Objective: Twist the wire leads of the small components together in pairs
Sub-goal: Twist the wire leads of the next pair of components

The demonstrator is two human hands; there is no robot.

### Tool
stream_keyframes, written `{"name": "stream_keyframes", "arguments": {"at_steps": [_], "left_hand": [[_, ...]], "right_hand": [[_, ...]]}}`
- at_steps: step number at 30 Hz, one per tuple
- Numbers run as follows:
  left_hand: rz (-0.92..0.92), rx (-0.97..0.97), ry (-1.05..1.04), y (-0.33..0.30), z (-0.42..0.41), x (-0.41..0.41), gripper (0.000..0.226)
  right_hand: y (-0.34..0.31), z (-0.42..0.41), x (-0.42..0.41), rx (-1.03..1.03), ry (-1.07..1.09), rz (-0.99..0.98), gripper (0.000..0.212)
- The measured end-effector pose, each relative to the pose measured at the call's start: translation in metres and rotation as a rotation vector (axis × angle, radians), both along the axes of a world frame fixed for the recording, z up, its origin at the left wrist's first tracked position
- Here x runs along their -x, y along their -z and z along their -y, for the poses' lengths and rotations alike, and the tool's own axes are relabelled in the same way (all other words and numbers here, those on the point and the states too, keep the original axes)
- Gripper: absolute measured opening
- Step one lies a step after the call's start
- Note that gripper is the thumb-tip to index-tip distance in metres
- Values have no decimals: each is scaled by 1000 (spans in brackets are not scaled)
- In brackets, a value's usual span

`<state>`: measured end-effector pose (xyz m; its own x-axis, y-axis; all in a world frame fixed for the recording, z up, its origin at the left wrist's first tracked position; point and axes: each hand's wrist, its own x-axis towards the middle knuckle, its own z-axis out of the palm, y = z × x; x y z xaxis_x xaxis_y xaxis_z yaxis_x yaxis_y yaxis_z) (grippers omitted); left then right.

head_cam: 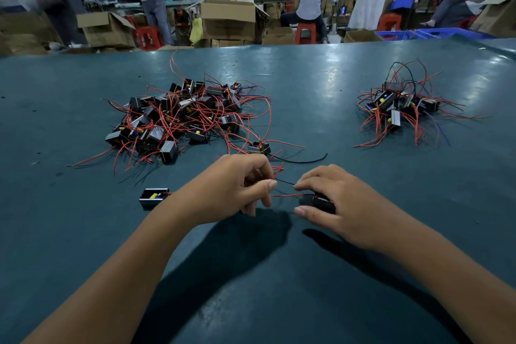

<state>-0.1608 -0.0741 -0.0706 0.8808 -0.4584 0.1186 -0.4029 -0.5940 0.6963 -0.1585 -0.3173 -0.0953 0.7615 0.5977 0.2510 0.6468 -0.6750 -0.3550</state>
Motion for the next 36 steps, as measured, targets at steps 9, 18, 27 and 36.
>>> {"name": "stream_keyframes", "arguments": {"at_steps": [9, 18, 27, 36], "left_hand": [[-39, 78, -83, -4, 3, 0, 11], [-158, 127, -67, -6, 2, 1, 8], [-64, 100, -13, 10, 21, 6, 8], [-8, 153, -65, 20, 30, 4, 12]], "right_hand": [[2, -29, 13, -65, -51, 177, 26], [1, -30, 8, -255, 128, 60, 7], [6, -26, 4, -688, 223, -246, 10], [7, -22, 3, -769, 145, -283, 12]]}}
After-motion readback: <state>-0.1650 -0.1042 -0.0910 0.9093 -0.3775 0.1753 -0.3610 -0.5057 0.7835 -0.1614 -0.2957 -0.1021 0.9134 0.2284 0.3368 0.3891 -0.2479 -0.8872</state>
